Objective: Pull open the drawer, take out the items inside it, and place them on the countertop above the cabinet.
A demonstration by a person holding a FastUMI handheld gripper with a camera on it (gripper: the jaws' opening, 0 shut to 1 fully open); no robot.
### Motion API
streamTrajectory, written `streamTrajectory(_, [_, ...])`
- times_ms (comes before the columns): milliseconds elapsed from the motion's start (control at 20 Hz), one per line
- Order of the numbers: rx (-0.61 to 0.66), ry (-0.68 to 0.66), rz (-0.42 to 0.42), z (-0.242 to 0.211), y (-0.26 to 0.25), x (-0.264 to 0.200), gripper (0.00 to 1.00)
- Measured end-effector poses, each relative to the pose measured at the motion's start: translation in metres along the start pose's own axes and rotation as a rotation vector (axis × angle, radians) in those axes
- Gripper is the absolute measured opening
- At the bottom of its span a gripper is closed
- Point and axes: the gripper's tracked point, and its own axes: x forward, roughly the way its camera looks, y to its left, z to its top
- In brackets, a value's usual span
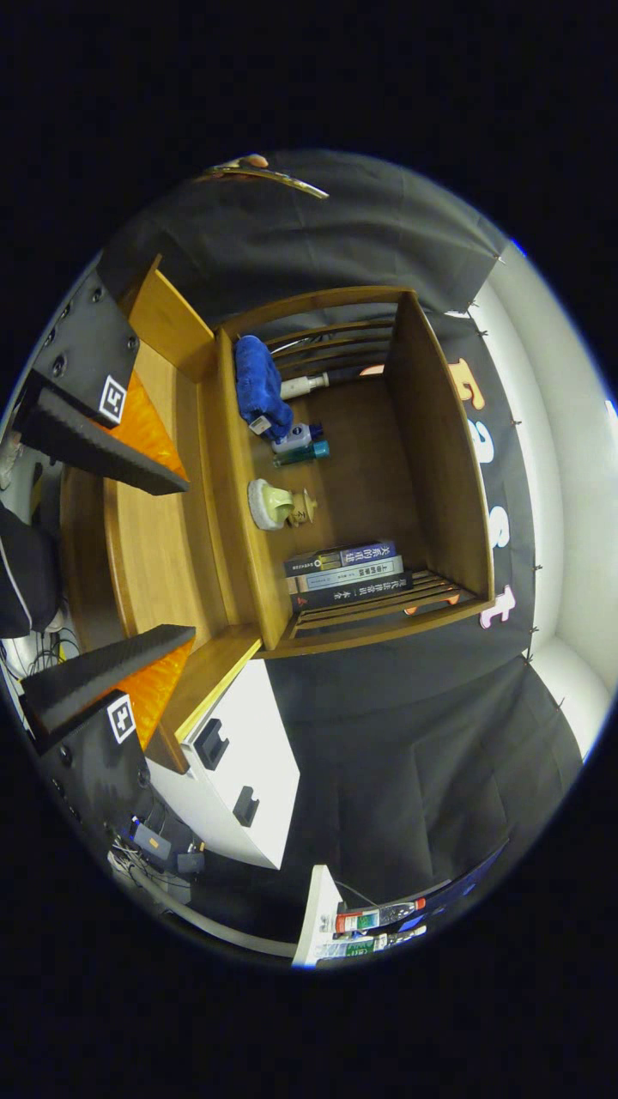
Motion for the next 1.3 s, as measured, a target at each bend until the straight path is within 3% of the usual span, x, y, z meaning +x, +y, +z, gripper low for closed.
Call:
streamTrajectory(450, [0.031, 0.095, -0.032, -0.05, -0.014, -0.007, 0.99])
streamTrajectory(850, [-0.003, 0.086, -0.022, -0.048, -0.013, -0.004, 0.98])
streamTrajectory(1100, [0.086, 0.08, -0.019, -0.047, -0.016, 0.009, 0.98])
streamTrajectory(1300, [0.063, 0.076, -0.023, -0.044, -0.016, 0.013, 0.97])
